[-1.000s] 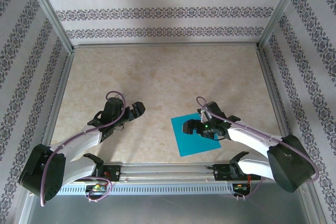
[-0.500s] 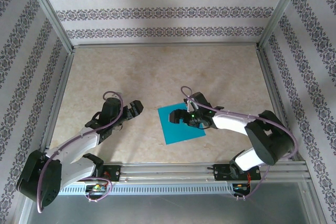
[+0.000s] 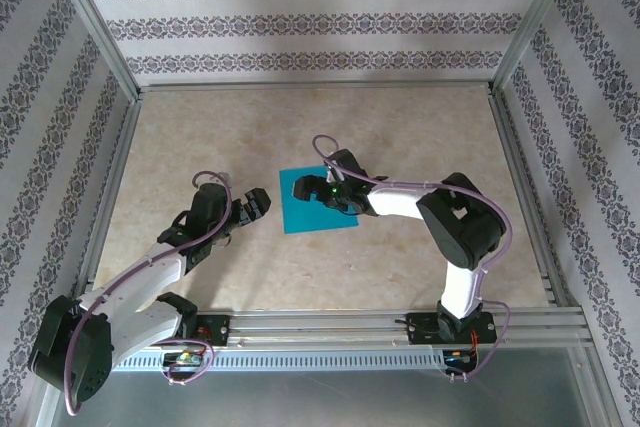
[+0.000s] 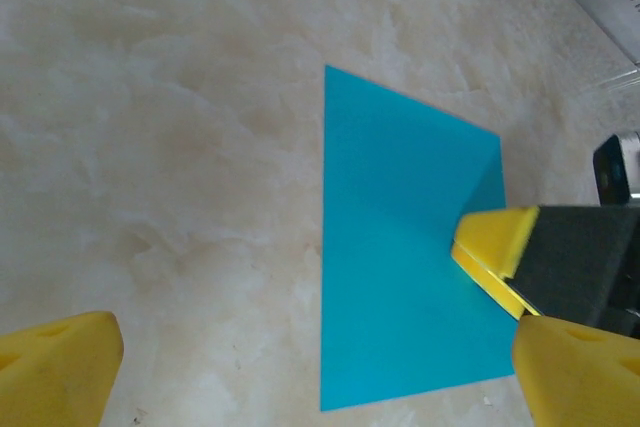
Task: Fold a paper plane with a square sheet of paper (fold left side to right side)
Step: Move the square sheet of paper to the center of the table.
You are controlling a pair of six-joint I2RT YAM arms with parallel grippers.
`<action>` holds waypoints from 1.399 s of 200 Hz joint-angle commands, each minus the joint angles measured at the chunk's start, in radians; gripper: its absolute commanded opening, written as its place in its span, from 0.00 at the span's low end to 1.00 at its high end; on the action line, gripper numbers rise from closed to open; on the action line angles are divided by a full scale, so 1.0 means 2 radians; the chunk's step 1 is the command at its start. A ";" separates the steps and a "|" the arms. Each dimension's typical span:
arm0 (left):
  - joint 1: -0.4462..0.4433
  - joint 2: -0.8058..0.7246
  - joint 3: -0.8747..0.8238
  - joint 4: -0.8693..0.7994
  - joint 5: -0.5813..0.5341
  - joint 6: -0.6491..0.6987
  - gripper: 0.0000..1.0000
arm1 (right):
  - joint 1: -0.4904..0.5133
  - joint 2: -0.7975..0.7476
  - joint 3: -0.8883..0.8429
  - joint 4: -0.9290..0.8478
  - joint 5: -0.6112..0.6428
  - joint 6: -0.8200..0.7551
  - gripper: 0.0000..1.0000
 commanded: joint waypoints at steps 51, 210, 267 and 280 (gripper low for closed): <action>-0.006 -0.007 0.022 -0.031 -0.017 0.013 1.00 | 0.007 0.012 0.015 -0.028 0.005 -0.010 0.94; -0.012 0.086 0.071 -0.020 0.054 -0.005 0.99 | -0.103 -0.226 -0.095 -0.182 0.075 -0.139 0.98; -0.053 0.159 0.105 0.005 0.074 -0.018 0.94 | -0.163 -0.258 -0.165 -0.178 0.066 -0.148 0.98; -0.066 0.182 0.117 0.007 0.072 -0.020 0.91 | -0.164 -0.253 -0.168 -0.177 0.066 -0.151 0.98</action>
